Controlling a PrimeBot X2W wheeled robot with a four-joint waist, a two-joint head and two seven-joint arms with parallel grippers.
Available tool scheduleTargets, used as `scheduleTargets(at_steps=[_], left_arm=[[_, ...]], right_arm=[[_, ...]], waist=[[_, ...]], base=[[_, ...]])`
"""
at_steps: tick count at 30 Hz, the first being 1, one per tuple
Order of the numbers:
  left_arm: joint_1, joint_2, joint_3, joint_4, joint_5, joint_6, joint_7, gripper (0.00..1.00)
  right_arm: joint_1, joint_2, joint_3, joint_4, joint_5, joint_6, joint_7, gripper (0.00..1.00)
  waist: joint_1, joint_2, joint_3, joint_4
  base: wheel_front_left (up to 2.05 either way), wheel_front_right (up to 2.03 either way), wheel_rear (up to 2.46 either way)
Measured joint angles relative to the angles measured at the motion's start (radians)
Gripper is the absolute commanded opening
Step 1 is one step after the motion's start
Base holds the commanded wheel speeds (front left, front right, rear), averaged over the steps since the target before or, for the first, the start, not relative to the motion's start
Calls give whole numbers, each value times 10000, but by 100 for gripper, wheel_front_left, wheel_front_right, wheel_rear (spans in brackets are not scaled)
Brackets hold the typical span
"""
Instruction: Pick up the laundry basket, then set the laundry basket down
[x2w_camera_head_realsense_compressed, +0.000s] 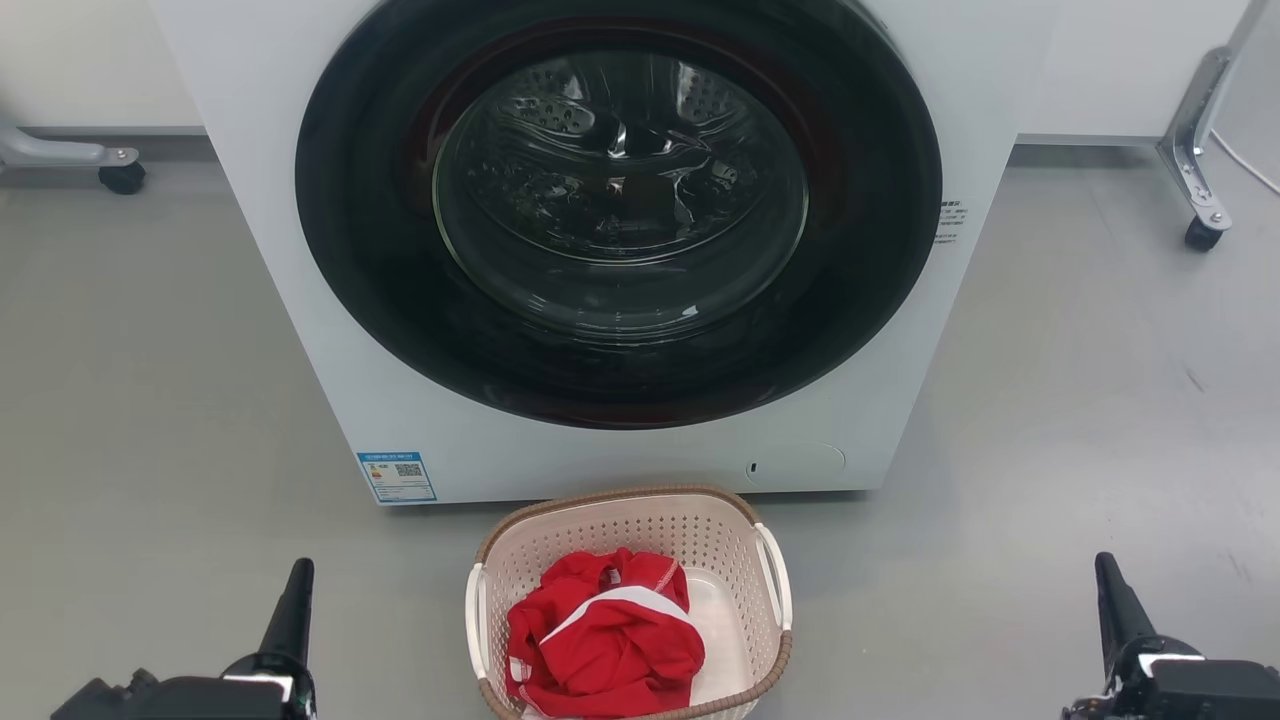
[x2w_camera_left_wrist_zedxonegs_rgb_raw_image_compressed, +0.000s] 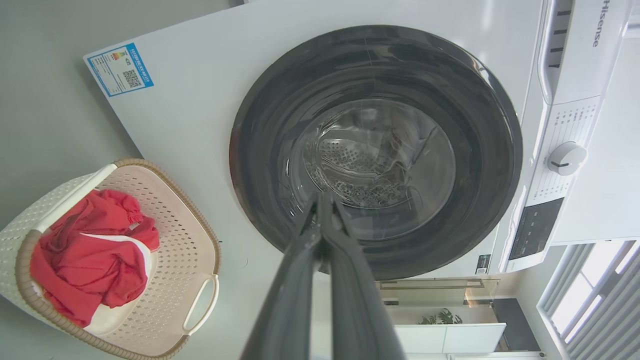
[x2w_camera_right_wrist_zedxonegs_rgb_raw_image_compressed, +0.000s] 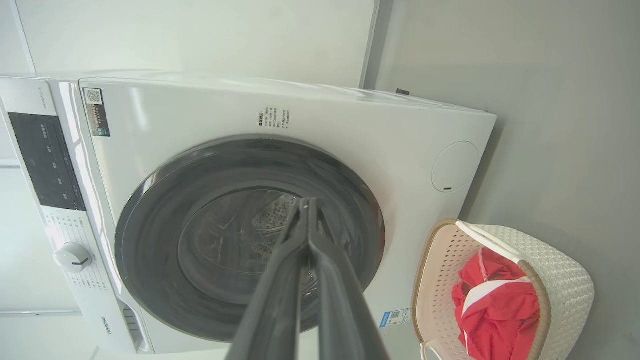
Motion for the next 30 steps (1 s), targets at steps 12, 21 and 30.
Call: scheduleTargets(at_steps=[12, 21, 30], left_arm=[[-280, -113, 291, 123, -1118, -244, 299, 0], [-280, -119, 293, 125, -1116, -245, 299, 0], [-280, -121, 293, 128, -1116, -245, 299, 0]], right_arm=[[-189, 23, -370, 167, 1170, 221, 303, 0], [-311, 25, -370, 174, 1170, 230, 303, 0], [-311, 25, -370, 174, 1170, 230, 303, 0]], waist=[[0, 0, 19, 12], [0, 0, 19, 12], [0, 0, 18, 12]], base=[[0, 0, 0], [0, 0, 0], [0, 0, 0]])
